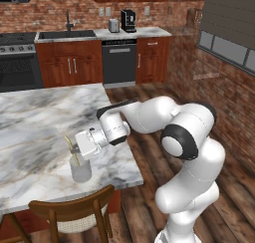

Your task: Take a straw from the drawer in front and place it inside the glass cup on the dining counter.

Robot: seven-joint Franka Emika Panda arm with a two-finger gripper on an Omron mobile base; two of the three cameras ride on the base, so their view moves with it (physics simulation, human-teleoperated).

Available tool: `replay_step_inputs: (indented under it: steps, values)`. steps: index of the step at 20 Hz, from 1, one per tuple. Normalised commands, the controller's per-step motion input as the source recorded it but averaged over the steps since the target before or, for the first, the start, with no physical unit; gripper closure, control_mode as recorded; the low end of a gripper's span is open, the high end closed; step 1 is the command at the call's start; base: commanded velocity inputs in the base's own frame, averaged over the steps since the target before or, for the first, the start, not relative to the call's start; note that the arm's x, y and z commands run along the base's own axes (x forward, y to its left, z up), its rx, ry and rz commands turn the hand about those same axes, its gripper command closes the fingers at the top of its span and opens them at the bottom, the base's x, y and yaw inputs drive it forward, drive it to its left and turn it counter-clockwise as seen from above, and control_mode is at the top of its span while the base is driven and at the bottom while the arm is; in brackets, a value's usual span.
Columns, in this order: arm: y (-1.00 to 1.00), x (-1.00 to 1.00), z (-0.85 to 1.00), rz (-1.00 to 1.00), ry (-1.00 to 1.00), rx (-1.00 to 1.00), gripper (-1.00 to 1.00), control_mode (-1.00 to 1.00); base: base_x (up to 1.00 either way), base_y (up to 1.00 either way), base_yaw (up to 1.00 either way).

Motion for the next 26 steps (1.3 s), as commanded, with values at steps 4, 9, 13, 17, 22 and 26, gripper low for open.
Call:
replay_step_inputs:
  steps: [4, 9, 13, 17, 22, 26]
  values:
    - [0.0, 0.0, -0.2, 0.0, 0.0, 0.0, 1.0, -1.0, 0.0, 0.0, 0.0]
    - [0.0, -0.02, -0.2, 0.0, 0.0, 0.0, 1.0, -1.0, 0.0, 0.0, 0.0]
    - [-0.01, -0.4, -0.04, 0.0, 0.0, 0.0, 1.0, -1.0, 0.0, 0.0, 0.0]
    - [0.0, -0.57, 0.01, 0.0, -0.04, -0.01, -1.0, -1.0, 0.0, 0.0, 0.0]
    - [-0.07, -0.3, 0.13, 0.0, -0.08, -0.01, -1.0, -1.0, 0.0, 0.0, 0.0]
    - [-0.32, -0.05, 0.17, 0.0, -0.07, -0.01, -1.0, -1.0, 0.0, 0.0, 0.0]
